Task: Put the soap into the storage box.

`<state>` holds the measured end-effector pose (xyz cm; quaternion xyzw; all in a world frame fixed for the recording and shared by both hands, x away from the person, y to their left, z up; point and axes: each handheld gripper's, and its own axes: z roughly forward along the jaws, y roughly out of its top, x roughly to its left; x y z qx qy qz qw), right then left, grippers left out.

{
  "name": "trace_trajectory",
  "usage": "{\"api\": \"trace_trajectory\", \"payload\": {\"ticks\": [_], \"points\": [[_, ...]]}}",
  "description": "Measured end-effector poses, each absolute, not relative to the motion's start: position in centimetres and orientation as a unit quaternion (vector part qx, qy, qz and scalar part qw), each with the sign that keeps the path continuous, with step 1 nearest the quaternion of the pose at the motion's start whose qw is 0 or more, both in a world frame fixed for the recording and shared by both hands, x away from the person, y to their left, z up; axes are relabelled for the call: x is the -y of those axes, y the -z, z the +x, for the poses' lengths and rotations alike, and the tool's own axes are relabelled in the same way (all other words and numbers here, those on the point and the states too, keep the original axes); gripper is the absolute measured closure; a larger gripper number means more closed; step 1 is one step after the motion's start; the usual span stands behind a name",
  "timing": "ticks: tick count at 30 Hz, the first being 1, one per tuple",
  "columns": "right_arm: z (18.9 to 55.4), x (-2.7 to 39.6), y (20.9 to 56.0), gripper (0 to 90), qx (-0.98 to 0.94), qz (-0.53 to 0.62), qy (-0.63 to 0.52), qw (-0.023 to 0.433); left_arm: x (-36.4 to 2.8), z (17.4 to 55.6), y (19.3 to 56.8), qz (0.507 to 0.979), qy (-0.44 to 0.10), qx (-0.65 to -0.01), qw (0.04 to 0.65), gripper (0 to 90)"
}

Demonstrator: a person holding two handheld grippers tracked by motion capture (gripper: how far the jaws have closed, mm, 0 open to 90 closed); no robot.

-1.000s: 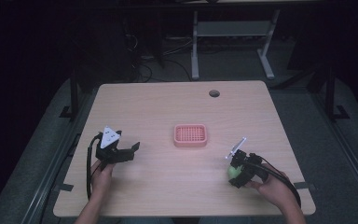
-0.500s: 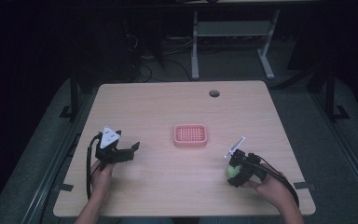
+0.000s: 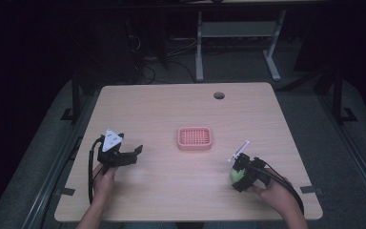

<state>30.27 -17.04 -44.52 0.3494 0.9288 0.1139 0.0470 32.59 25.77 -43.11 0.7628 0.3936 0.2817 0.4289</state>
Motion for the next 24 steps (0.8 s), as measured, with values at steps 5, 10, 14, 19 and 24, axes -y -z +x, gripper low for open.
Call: {"api": "trace_trajectory", "payload": {"ticks": [5,10,14,19,24], "points": [[30.2,17.2,44.5,25.9,-0.930,0.346,-0.119,0.047,-25.8,32.6,43.1,0.763,-0.282,-0.393,0.429,14.4],[30.1,17.2,44.5,26.1,-0.934,0.331,-0.121,0.049,-25.9,32.6,43.1,0.762,-0.282,-0.396,0.428,14.3],[30.0,17.1,44.1,26.2,-0.937,0.320,-0.127,0.058,-25.9,32.6,43.1,0.760,-0.283,-0.397,0.430,14.3],[30.1,16.9,43.5,26.2,-0.937,0.315,-0.134,0.061,-25.9,32.6,43.1,0.759,-0.283,-0.397,0.430,14.3],[30.5,16.6,42.7,26.2,-0.939,0.309,-0.139,0.066,-25.9,32.6,43.1,0.759,-0.282,-0.398,0.431,14.3]]}}
